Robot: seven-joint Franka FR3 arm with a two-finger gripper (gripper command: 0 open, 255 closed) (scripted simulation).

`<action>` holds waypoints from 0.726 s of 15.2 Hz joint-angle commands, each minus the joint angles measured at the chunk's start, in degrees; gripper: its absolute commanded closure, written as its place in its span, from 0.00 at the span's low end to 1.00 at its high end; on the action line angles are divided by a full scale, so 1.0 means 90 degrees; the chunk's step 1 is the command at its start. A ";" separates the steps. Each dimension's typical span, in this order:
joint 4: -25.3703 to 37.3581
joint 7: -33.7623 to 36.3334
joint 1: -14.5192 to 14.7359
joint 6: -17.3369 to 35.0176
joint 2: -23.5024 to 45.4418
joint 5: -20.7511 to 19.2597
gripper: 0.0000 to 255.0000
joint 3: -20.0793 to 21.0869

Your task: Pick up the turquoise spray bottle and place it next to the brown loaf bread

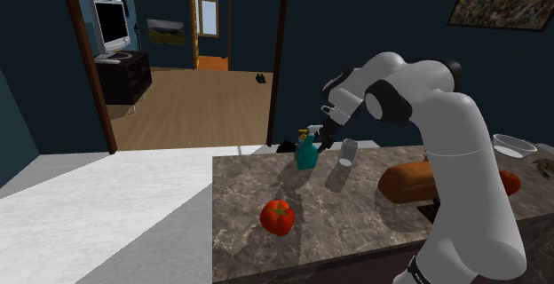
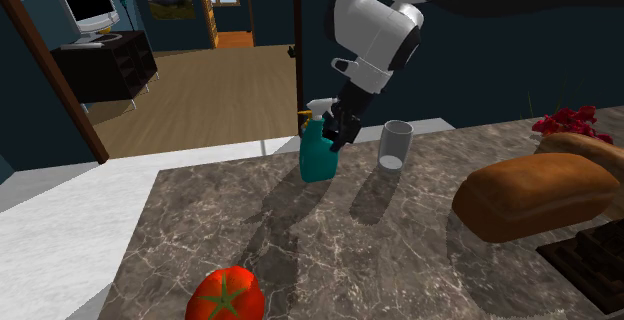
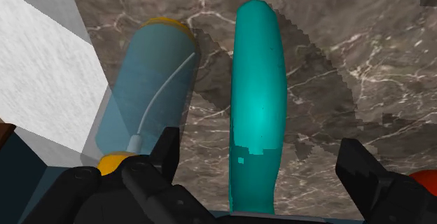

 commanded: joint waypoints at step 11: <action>-0.0031 -0.0047 0.0009 0.0108 0.0102 0.0133 1.00 0.0100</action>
